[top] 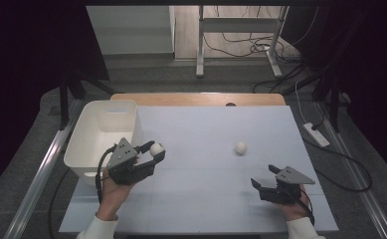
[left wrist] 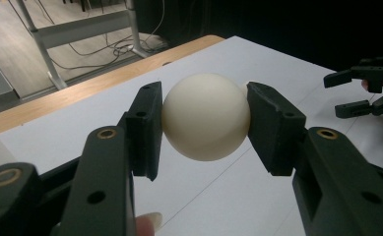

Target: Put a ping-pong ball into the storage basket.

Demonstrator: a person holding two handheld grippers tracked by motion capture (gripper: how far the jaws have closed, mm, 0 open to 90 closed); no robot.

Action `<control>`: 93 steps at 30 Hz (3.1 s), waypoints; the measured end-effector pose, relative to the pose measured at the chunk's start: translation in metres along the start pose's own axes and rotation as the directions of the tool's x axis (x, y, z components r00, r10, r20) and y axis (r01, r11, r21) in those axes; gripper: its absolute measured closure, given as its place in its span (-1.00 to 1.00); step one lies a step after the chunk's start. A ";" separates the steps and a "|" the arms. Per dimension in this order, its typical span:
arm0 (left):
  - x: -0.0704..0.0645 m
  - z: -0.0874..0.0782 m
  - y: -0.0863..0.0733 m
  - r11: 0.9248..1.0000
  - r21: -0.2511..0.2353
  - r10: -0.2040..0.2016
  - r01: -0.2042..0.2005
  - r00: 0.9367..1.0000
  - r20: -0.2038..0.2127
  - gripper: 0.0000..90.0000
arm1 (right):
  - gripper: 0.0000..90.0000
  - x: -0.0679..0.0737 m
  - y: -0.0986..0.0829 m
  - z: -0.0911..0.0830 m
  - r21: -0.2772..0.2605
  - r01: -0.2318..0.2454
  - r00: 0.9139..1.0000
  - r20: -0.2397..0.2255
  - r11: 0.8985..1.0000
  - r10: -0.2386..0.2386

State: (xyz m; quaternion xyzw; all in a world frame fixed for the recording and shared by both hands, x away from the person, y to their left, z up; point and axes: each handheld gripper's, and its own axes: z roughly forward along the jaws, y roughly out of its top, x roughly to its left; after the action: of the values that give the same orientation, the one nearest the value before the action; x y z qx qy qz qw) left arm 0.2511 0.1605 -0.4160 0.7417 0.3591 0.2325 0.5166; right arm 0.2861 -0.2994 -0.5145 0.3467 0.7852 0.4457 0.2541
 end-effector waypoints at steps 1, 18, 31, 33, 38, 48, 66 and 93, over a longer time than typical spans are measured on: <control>0.000 0.000 0.000 1.000 0.000 0.000 0.000 1.000 -0.001 0.12 | -0.60 0.000 0.000 0.000 0.001 0.000 1.000 0.000 1.000 0.000; 0.004 -0.003 -0.001 1.000 -0.003 -0.005 0.005 1.000 -0.017 0.12 | -0.60 0.000 0.000 0.001 0.013 0.006 1.000 0.006 1.000 -0.006; 0.003 -0.001 0.000 1.000 0.002 -0.002 0.002 1.000 -0.010 0.12 | -0.60 0.000 0.000 0.001 0.014 0.006 1.000 0.005 1.000 -0.006; 0.002 0.000 0.000 1.000 0.005 0.000 0.000 1.000 -0.009 0.12 | -0.60 0.000 0.000 0.001 0.015 0.006 1.000 0.005 1.000 -0.006; 0.002 0.000 0.000 1.000 0.005 -0.001 0.001 1.000 -0.008 0.12 | -0.60 0.000 0.000 0.001 0.015 0.007 1.000 0.005 1.000 -0.007; 0.003 0.000 0.001 1.000 -0.003 -0.001 0.001 1.000 -0.013 0.12 | -0.60 0.001 -0.001 0.002 0.016 0.009 1.000 0.002 1.000 -0.009; 0.004 0.002 0.002 1.000 -0.001 0.003 -0.003 1.000 -0.013 0.12 | -0.60 0.001 -0.001 0.002 0.019 0.011 1.000 0.005 1.000 -0.011; 0.004 0.004 0.001 1.000 0.010 0.003 -0.002 1.000 -0.010 0.12 | -0.60 0.001 -0.001 0.003 0.028 0.015 1.000 0.006 0.999 -0.015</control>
State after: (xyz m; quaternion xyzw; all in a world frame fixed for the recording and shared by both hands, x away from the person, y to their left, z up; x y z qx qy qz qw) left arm 0.2565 0.1606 -0.4166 0.7435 0.3620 0.2351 0.5107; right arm 0.2868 -0.2976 -0.5168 0.3456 0.7933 0.4315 0.2550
